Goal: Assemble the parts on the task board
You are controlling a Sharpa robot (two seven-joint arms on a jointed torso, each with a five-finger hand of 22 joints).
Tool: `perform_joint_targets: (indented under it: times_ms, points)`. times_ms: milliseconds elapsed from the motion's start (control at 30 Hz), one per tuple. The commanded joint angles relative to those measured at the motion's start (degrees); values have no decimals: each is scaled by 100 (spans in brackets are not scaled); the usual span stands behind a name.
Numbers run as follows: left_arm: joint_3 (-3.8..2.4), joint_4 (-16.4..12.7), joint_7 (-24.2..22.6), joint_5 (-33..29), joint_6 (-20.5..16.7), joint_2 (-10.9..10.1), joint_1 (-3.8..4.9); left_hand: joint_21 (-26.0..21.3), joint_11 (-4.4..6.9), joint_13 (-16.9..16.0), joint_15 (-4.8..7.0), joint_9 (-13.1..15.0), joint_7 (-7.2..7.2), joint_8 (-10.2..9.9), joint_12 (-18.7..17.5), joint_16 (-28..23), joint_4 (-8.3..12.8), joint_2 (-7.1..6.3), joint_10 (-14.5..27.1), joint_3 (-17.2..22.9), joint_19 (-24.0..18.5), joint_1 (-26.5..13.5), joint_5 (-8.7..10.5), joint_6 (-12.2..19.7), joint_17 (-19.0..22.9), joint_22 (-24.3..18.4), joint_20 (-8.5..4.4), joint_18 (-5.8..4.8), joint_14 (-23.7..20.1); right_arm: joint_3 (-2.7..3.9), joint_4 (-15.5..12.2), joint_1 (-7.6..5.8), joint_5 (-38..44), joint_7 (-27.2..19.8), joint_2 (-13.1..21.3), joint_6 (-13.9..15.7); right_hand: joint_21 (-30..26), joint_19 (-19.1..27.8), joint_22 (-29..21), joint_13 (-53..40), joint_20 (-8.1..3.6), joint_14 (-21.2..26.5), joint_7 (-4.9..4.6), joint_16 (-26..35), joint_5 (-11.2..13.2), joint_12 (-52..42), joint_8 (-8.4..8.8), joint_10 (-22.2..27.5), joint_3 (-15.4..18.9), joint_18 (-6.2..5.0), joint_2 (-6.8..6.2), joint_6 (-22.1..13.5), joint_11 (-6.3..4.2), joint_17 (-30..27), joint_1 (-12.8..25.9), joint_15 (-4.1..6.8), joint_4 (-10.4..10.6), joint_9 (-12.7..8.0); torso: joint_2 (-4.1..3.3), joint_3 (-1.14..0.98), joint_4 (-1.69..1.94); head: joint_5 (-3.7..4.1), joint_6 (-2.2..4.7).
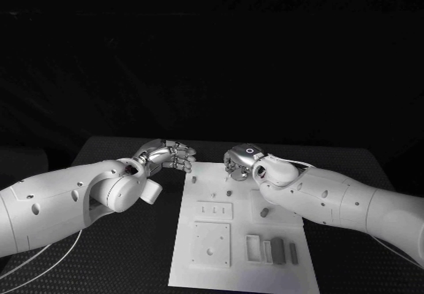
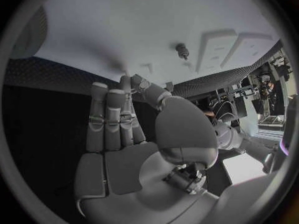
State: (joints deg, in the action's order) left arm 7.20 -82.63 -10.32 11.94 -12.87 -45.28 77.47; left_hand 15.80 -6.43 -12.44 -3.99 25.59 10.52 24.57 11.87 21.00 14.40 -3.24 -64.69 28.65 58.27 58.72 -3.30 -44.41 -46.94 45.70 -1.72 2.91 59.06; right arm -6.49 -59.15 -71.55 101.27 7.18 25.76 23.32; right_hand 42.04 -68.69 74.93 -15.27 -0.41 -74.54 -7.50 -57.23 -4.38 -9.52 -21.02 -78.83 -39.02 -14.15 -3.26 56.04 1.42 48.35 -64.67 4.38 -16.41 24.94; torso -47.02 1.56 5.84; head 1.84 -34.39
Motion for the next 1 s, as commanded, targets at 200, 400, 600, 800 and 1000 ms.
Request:
perform_joint_targets:
  times_ms: [200, 400, 600, 800, 1000]
  points:
    - [-6, -16, -35, 19, 79, 13, 9, -36, -30, -12, -26, 11, 36, -20, -22, -40, -44, -31, 8, 6, -18, -24, 16, -10, -9, 8, 23, 83, 27, -14, 140, 8, 61, -23, -110, -180, 34, 11, 148, -9, -25, 11, 69, -32, -22, 31, -58, -32, -33, -85, 38, 128, -2, 2, -4, 49, -8, 174, -7, 5, 6, 12, -12]
    - [-6, -27, -35, 19, 81, 11, 10, -37, -30, -15, -26, 12, 36, -22, -27, -45, -44, -32, 7, 7, -19, -22, 16, -10, -14, 10, 23, 83, 28, -33, 194, 18, 61, -18, -134, -225, 42, 16, 146, -13, -26, 14, 68, -35, -21, 35, -55, -31, -34, -85, 41, 124, -2, 1, 1, 49, -8, 176, -12, 4, 0, 7, -19]
    - [-6, -28, -37, 20, 77, 10, 14, -38, -30, -18, -26, 14, 36, -24, -30, -48, -44, -33, 6, 7, -19, -21, 16, -11, -17, 12, 24, 83, 28, -51, 208, 24, 60, -22, -157, -282, 48, 21, 145, -17, -26, 16, 67, -38, -21, 38, -53, -30, -35, -85, 42, 122, -1, 0, 3, 48, -8, 177, -13, 5, -4, 6, -24]
    - [-6, -32, -32, 20, 73, 0, 18, -39, -30, -21, -26, 15, 36, -25, -34, -51, -45, -34, 4, 7, -19, -20, 16, -11, -21, 14, 24, 83, 30, -60, 233, 26, 32, -4, -155, -239, 56, 29, 144, -22, -26, 20, 65, -41, -21, 43, -49, -27, -36, -85, 43, 117, 0, -3, 8, 47, -8, 178, -18, 5, -3, 7, -28]
    - [-6, -31, -31, 20, 74, 3, 22, -40, -30, -24, -27, 16, 37, -27, -37, -54, -45, -36, 4, 6, -19, -20, 16, -11, -25, 16, 24, 83, 31, -64, 277, 25, -237, -66, -178, -84, 100, 82, 134, -7, -6, 63, -42, -37, -23, 201, 114, 212, -17, -85, -173, -152, 92, -41, 113, -41, 44, 128, -16, 6, -9, 2, -26]
